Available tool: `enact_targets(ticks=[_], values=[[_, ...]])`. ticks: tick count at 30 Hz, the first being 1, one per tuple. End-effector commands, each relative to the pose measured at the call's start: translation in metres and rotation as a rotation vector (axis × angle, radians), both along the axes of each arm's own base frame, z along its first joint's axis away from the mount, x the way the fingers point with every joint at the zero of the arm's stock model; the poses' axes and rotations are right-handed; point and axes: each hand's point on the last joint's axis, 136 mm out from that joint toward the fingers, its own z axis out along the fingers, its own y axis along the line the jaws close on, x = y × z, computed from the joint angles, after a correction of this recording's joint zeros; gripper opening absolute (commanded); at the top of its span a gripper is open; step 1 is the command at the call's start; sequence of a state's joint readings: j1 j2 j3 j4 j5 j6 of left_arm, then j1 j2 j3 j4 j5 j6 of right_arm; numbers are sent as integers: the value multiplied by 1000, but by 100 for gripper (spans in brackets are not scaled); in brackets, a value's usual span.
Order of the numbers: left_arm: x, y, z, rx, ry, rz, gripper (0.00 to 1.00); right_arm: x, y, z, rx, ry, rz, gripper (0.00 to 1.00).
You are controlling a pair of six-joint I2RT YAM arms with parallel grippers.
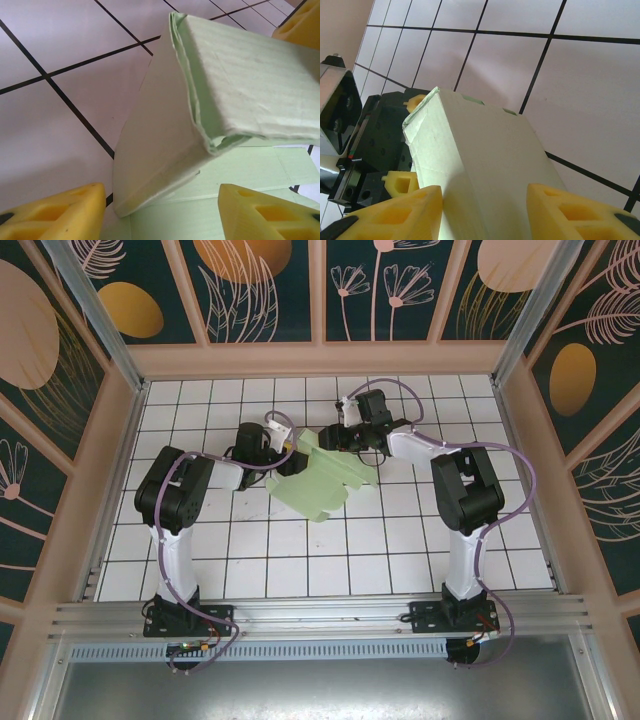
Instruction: Fold the paper box
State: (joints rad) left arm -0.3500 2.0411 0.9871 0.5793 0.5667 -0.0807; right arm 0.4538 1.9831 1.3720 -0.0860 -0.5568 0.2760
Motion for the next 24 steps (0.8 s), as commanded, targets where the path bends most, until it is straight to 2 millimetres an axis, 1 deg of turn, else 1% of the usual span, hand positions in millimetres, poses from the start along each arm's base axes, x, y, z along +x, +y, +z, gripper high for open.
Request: enact_targets(ticks=[1, 5, 11, 15, 19, 22, 24], values=[[-2, -3, 8, -3, -25, -16, 54, 4, 1, 17, 47, -13, -4, 49], [2, -7, 6, -15, -8, -24, 37, 2, 1, 22, 79, -6, -1, 49], [6, -9, 15, -41, -19, -12, 33, -1, 3, 25, 104, 4, 7, 50], [10, -6, 13, -33, -15, 16, 27, -1, 4, 26, 111, 5, 6, 50], [12, -6, 11, -39, -2, 25, 27, -4, 6, 25, 117, 16, 9, 50], [13, -7, 8, -39, 6, 32, 31, -7, 11, 23, 119, 20, 17, 48], [15, -5, 8, -36, 8, 43, 32, -9, 13, 21, 114, 22, 19, 47]])
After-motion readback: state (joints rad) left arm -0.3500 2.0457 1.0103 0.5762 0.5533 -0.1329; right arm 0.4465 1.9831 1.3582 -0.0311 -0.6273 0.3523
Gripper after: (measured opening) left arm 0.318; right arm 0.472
